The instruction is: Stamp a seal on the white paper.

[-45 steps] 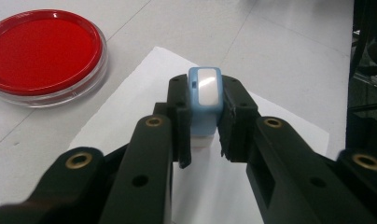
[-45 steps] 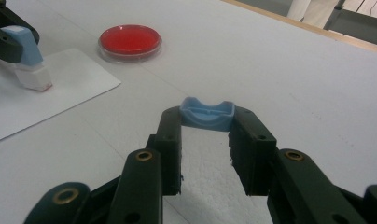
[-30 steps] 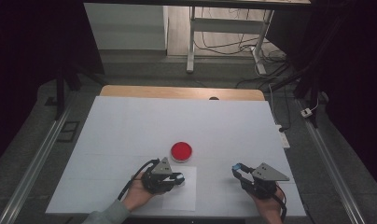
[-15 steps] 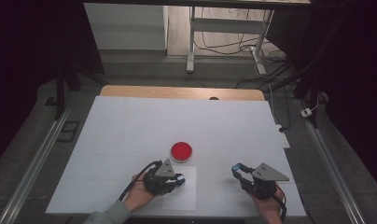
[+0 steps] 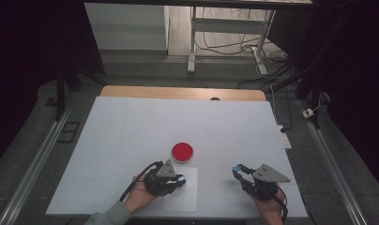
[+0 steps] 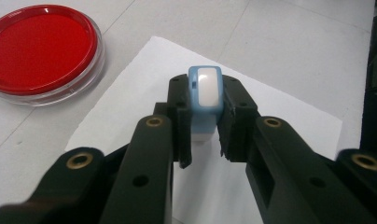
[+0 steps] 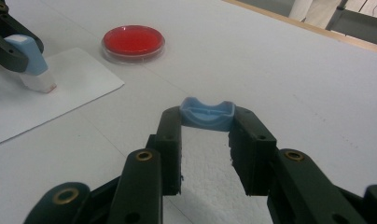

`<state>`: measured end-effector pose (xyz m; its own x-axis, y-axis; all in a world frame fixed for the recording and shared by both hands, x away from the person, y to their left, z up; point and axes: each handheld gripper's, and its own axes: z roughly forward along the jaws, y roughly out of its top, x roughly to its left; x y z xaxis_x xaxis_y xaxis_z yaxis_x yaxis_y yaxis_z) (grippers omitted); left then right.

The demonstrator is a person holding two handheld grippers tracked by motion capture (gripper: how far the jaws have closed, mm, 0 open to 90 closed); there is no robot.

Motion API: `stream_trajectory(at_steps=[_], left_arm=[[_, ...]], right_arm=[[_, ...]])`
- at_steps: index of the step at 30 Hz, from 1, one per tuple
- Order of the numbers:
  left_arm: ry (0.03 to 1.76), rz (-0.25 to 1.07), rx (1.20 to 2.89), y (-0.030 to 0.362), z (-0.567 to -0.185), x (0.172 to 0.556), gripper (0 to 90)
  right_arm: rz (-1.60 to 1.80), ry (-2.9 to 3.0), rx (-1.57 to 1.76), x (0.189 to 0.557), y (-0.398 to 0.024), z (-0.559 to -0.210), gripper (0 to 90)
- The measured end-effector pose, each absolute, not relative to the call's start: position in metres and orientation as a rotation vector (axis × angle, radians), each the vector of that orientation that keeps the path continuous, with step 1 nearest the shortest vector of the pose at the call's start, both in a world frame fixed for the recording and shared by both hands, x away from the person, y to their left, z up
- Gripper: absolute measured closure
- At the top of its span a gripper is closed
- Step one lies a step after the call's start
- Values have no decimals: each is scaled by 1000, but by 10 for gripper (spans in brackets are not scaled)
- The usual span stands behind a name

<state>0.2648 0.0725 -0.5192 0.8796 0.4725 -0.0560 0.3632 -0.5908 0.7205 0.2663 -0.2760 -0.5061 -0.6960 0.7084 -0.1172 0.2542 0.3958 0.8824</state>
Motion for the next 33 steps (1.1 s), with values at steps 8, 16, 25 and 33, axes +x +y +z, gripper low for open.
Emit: stream_trajectory(at_steps=[8, 16, 25, 33], left_arm=[[599, 192, 2268, 72, -519, 264, 763], [593, 202, 2274, 71, -519, 263, 763], [595, 208, 2280, 70, -519, 263, 764], [597, 208, 2280, 70, -519, 262, 764]], right_arm=[[1248, 2174, 824, 266, -276, -506, 648], [1248, 2176, 825, 265, -275, -506, 648], [1248, 2176, 825, 265, -275, -506, 648], [1250, 2175, 823, 265, -275, -506, 648]])
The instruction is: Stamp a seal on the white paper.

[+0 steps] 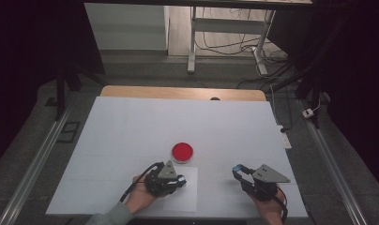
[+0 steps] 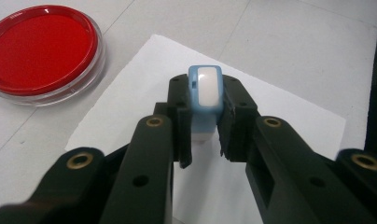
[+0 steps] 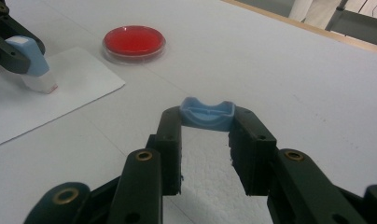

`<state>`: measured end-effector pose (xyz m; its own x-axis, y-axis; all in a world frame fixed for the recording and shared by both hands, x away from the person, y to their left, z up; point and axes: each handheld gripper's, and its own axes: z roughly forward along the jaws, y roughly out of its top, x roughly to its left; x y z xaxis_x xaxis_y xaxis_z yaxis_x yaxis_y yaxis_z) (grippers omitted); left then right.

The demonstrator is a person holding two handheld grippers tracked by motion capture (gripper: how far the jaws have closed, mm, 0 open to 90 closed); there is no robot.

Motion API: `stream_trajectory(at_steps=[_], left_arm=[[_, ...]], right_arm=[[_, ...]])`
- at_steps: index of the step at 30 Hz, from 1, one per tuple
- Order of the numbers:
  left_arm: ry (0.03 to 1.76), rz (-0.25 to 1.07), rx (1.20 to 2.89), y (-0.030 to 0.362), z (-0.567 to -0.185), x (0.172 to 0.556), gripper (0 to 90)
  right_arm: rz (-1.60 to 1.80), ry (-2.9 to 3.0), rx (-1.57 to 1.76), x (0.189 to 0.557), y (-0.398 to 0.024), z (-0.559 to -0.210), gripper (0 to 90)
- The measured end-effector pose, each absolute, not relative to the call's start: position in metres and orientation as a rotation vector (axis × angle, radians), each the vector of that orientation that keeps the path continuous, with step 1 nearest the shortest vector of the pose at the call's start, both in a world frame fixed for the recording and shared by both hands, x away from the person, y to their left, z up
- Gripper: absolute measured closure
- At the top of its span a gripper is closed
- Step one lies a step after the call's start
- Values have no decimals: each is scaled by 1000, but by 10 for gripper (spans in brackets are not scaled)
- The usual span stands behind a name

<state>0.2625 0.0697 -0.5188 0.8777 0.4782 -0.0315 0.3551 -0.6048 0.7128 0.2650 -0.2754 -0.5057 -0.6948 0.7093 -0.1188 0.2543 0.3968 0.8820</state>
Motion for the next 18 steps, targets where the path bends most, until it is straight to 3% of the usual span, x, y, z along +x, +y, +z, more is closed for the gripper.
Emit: stream_trajectory(at_steps=[18], left_arm=[[574, 223, 2285, 70, -518, 262, 762]], right_arm=[[1251, 2174, 819, 266, -276, -505, 648]])
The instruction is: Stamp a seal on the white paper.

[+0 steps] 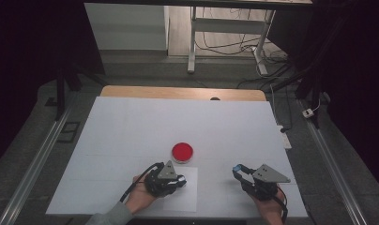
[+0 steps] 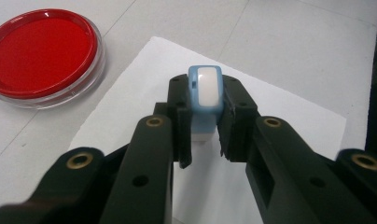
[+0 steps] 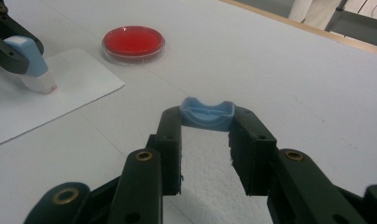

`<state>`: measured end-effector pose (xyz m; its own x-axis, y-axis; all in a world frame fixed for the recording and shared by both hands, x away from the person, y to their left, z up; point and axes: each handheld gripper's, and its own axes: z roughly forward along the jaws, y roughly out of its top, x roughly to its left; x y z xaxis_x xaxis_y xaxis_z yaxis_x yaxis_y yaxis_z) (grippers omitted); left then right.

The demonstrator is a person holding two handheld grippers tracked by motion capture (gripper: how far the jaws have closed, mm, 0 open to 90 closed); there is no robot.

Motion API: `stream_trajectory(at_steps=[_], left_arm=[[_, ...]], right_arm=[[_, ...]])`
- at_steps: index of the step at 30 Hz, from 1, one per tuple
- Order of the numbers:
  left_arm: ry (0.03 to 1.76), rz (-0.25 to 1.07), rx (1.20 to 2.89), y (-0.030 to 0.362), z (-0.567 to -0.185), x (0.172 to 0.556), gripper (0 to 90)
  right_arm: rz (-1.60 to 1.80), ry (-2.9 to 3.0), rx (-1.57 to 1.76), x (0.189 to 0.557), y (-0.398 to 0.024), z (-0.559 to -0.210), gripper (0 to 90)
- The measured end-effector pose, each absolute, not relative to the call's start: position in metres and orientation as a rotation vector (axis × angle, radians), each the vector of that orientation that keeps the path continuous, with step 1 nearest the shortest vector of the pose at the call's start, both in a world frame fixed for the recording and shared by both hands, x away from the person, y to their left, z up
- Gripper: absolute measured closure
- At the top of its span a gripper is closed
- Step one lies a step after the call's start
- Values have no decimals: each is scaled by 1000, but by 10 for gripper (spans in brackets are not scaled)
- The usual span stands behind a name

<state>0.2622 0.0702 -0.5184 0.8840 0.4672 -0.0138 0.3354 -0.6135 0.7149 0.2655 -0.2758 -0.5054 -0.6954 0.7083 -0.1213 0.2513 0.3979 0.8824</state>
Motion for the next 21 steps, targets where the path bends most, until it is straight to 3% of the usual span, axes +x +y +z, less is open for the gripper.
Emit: stream_trajectory(at_steps=[7, 21], left_arm=[[571, 174, 2143, 81, -504, 264, 760], [605, 128, 2075, 91, -493, 266, 759]], right_arm=[[1254, 2172, 818, 266, -276, -505, 648], [1257, 2170, 818, 266, -276, -505, 648]])
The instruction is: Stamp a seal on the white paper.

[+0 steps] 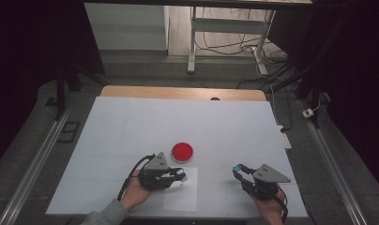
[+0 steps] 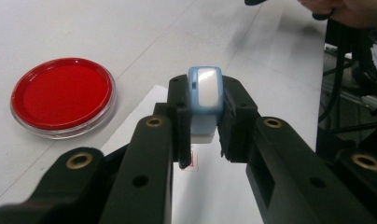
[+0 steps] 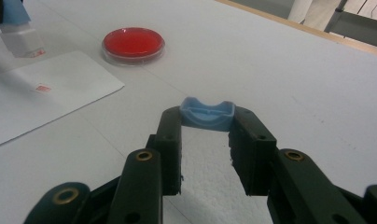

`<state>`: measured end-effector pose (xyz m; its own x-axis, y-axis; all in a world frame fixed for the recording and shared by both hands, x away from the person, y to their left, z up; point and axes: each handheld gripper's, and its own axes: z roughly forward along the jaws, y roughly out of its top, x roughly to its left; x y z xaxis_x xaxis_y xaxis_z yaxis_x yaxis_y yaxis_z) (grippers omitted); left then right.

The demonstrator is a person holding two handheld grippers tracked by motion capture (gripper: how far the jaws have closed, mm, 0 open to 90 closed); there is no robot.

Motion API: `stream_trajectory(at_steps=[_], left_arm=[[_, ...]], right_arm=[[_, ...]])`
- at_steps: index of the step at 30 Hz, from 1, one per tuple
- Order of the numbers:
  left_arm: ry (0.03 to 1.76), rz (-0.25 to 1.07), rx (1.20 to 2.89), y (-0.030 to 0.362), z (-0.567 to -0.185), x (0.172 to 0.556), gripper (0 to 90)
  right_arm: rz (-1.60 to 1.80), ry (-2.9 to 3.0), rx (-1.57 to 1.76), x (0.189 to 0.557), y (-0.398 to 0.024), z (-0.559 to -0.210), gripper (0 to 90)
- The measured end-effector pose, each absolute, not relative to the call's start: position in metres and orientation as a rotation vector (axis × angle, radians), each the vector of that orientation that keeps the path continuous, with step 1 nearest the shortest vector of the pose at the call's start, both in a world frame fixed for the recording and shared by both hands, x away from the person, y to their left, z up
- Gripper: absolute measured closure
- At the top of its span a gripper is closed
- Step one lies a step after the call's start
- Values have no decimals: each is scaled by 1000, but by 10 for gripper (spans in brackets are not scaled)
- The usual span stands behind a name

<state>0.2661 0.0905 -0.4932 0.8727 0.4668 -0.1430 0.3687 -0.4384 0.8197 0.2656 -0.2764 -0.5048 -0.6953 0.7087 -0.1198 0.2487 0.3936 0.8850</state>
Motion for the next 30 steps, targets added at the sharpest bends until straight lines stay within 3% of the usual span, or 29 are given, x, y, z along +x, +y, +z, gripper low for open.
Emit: stream_trajectory(at_steps=[30], left_arm=[[674, 69, 1917, 129, -469, 273, 758]], right_arm=[[1258, 2169, 820, 266, -276, -505, 648]])
